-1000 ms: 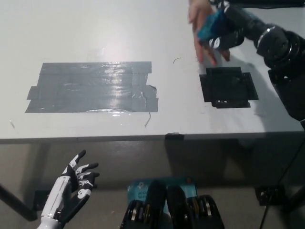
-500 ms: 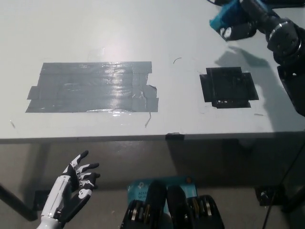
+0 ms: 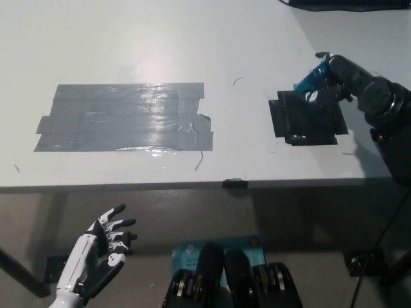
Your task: A person hands a rubik's cube to the robot and rhe robot picks it up with its right hand and places it on the black spot on the desk infron tof it
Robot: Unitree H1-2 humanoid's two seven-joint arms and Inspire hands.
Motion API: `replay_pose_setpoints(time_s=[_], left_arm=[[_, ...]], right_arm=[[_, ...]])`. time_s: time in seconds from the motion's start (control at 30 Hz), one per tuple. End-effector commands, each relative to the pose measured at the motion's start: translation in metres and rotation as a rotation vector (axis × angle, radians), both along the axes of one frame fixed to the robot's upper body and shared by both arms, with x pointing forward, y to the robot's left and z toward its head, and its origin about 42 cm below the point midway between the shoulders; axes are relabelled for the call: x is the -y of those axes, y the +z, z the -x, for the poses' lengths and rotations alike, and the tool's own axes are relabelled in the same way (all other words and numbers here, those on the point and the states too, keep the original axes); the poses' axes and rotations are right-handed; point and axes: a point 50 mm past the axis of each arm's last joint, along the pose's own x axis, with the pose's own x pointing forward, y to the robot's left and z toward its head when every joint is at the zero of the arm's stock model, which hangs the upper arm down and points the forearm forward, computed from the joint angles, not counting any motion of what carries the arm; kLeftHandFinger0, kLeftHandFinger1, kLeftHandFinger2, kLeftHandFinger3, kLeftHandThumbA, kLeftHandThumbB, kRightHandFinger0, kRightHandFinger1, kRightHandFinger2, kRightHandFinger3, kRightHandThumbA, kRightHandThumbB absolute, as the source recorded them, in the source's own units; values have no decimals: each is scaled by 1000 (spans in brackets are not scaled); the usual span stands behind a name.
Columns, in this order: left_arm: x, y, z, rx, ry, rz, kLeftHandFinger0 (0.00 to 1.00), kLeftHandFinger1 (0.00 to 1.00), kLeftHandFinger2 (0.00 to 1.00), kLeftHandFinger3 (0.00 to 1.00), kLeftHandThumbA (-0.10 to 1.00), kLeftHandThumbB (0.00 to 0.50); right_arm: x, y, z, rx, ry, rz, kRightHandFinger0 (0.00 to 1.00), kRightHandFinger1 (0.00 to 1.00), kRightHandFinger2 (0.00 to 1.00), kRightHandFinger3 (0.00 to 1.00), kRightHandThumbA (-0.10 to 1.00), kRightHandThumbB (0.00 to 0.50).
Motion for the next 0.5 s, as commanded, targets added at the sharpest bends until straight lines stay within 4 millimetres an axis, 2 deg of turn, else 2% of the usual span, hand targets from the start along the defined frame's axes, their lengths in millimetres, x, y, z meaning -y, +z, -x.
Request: replay_pose_setpoints(time_s=[0.0,0.03,0.07,0.1,0.13,0.3,0.4,0.47], left_arm=[[-1,10,-2,32,-28,-25,505,635,735,858,539,252],[-1,10,-3,33,-27,-27,503,634,734,856,540,252],[-1,9,-3,34,-29,-30,501,632,732,854,542,251],[-1,10,-3,26,-29,-28,502,633,731,853,548,262],[-1,10,-4,26,-30,-28,501,633,731,852,549,263],[-2,13,-6,33,-33,-31,496,627,721,850,557,267],[-2,13,-7,42,-30,-40,491,619,707,852,583,263],[-3,13,-8,45,-28,-40,490,615,699,848,592,267]], right_arm=[[-10,27,-7,9,72,9,809,1000,1000,1000,91,297],[-10,28,-7,-27,92,-9,796,1000,1000,1000,171,304],[-11,30,-9,-144,124,-21,1000,1000,1000,1000,363,404],[-12,32,-9,-171,146,22,1000,1000,1000,1000,479,463],[-12,32,-9,-168,148,45,1000,1000,1000,1000,523,489],[-13,54,-8,-97,157,68,1000,1000,1000,1000,710,500],[-15,70,-8,-15,135,35,1000,1000,1000,1000,712,500],[-12,80,-7,39,137,42,1000,1000,1000,1000,775,500]])
